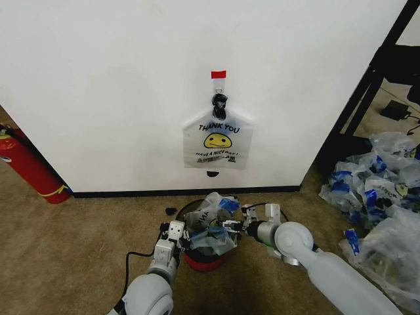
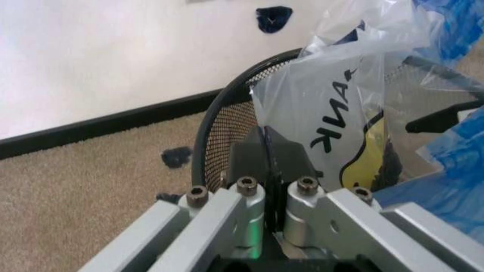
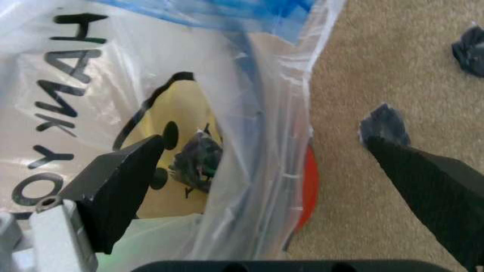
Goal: Pick up the garbage bag from the wall and place it over the trash bin.
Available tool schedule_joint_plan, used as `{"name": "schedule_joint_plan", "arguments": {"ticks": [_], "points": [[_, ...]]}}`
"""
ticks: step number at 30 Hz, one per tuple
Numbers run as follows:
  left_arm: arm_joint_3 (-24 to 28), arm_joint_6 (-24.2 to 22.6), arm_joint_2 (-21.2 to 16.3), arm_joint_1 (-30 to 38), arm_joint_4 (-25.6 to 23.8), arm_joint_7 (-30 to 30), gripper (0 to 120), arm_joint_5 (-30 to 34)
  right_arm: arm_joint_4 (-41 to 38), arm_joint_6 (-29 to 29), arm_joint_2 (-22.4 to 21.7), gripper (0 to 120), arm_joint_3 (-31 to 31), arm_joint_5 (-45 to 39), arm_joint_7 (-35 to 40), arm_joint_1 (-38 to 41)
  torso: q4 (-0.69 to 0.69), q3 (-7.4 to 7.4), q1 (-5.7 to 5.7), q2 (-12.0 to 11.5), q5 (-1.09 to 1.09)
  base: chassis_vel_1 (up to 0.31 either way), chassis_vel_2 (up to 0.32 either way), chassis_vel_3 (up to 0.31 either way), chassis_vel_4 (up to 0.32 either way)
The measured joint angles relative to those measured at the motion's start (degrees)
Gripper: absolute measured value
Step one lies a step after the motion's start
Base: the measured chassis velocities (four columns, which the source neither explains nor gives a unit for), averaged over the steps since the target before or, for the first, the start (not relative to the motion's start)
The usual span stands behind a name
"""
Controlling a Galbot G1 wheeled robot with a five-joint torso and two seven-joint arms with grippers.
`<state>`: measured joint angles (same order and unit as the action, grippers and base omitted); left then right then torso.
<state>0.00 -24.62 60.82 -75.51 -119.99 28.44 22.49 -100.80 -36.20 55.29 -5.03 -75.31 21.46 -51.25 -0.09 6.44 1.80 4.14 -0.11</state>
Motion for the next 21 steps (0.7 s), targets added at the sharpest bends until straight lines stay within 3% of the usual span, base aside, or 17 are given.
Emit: {"name": "schedule_joint_plan", "arguments": {"ticks": [4, 8, 12, 14, 17, 21], "points": [[0.13, 0.09, -0.04, 0.06, 0.05, -0.08, 0, -0.03, 0.01, -1.13, 0.16, 97, 0.7, -0.9, 0.37, -0.13, -0.01, 0.0, 0.0, 0.0, -0.01, 0.0, 0.0, 0.0, 0.0], [0.29, 0.29, -0.01, 0.12, 0.22, -0.24, 0, -0.09, 0.0, -3.29, 0.86, 77, 1.86, -2.22, 1.84, -0.61, 0.0, 0.0, 0.0, 0.0, -0.01, 0.0, 0.0, 0.0, 0.0], [0.29, 0.45, 0.03, -0.01, 0.2, -0.34, 0, -0.15, 0.19, -3.5, 1.54, 67, 2.03, -2.35, 2.31, -1.07, 0.0, 0.0, 0.0, 0.0, -0.01, 0.0, 0.0, 0.0, 0.0], [0.25, 0.79, 0.03, -0.32, 0.05, -0.44, 0, -0.33, 0.28, -3.47, 2.49, 55, 2.18, -2.4, 2.88, -1.53, 0.01, -0.01, 0.0, 0.0, -0.01, 0.0, 0.0, 0.0, 0.0], [0.17, 1.44, 0.04, -1.01, -0.53, -0.69, 0, -1.05, 0.15, -2.54, 3.68, 48, 2.5, -2.74, 4.29, -2.13, 0.0, 0.0, 0.0, 0.0, -0.01, 0.0, 0.0, 0.0, 0.0], [0.08, 2.92, 0.22, -2.87, -2.84, -1.54, 0, -3.84, -1.3, 3.01, 5.65, 32, 2.54, -2.89, 8.07, -3.13, 0.01, -0.01, 0.0, 0.0, 0.0, 0.0, 0.0, 0.0, 0.0]]}}
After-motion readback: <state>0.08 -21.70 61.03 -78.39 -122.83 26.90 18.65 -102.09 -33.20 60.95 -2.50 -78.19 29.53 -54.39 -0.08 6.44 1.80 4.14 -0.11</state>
